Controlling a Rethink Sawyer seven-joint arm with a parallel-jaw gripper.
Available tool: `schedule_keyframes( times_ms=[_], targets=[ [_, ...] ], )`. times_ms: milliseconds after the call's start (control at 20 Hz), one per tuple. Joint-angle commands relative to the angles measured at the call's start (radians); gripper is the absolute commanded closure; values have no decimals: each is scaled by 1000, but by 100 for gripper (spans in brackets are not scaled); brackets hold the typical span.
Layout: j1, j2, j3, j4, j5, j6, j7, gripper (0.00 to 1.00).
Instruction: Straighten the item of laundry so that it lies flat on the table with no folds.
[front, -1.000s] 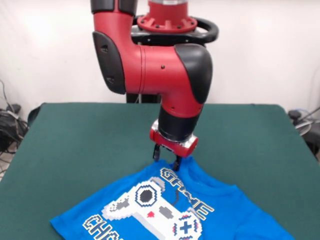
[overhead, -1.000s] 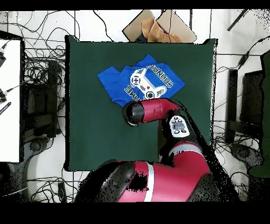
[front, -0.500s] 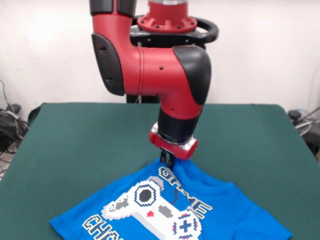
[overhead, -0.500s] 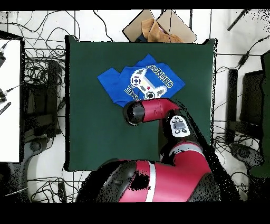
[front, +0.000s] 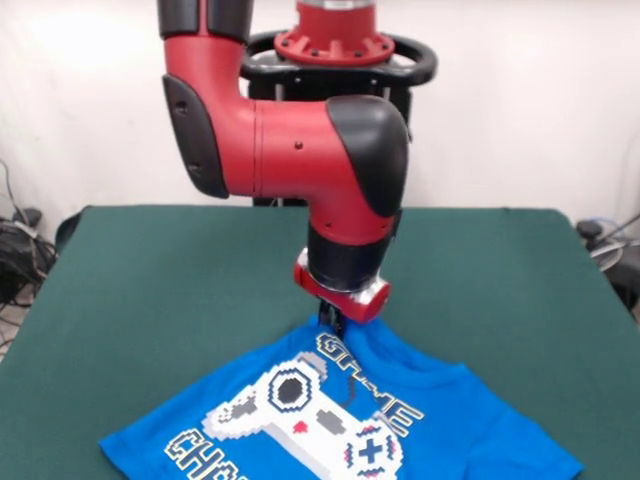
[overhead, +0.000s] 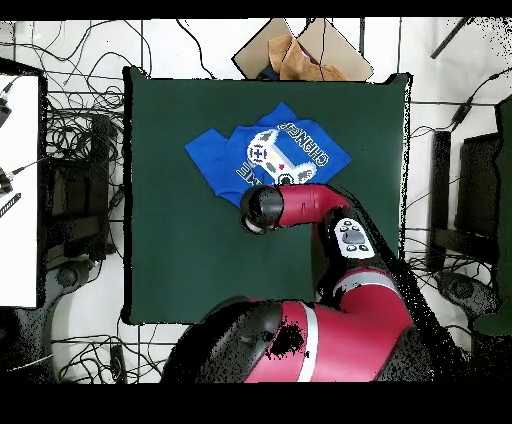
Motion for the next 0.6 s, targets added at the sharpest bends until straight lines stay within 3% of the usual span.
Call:
schedule_keyframes(
  times_ms=[50,250,400,600],
  targets=[
    [21,75,-12,12,80,190,62,100],
    [39,69,-28,84,194,200,188,100],
    [83,74,-69,66,263,248,270,100],
    [195,82,-190,-11,283,391,342,100]
  ],
)
